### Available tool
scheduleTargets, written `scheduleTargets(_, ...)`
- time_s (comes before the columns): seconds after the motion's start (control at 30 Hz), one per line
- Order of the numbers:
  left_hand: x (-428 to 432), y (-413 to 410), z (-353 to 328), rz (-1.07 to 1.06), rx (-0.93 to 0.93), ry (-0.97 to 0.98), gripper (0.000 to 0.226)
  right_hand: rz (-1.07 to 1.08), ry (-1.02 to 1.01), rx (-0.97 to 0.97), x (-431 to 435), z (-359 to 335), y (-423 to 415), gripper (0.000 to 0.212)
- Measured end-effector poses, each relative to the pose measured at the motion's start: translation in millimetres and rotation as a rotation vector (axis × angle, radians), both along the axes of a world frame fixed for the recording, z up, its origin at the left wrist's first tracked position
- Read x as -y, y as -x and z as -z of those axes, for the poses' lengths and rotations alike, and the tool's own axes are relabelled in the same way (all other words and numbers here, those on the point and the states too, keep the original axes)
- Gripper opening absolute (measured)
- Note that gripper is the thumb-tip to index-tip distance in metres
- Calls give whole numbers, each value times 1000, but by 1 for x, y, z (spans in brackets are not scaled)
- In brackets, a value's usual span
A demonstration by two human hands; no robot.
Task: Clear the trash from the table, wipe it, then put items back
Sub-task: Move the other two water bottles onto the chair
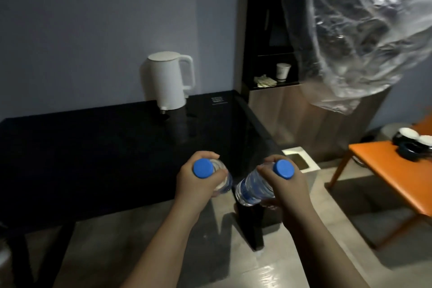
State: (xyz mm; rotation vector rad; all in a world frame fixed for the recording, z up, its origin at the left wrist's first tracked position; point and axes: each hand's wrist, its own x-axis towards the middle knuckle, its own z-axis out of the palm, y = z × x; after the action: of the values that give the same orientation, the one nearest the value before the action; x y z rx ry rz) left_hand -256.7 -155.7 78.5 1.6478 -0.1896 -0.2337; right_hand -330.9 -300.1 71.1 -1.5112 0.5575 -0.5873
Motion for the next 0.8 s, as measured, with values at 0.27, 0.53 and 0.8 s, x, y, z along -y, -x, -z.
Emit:
scheduleTargets(0.27, 177, 55, 15, 96, -136, 37, 26, 123, -13, -110, 168, 13, 65, 17)
scheduleTargets(0.53, 297, 72, 33, 174, -151, -63, 29, 120, -61, -162, 281, 24, 99, 23)
scheduleTargets(0.8, 409, 41, 51, 279, -123, -163, 29, 204, -181, -255, 381, 49, 82, 16)
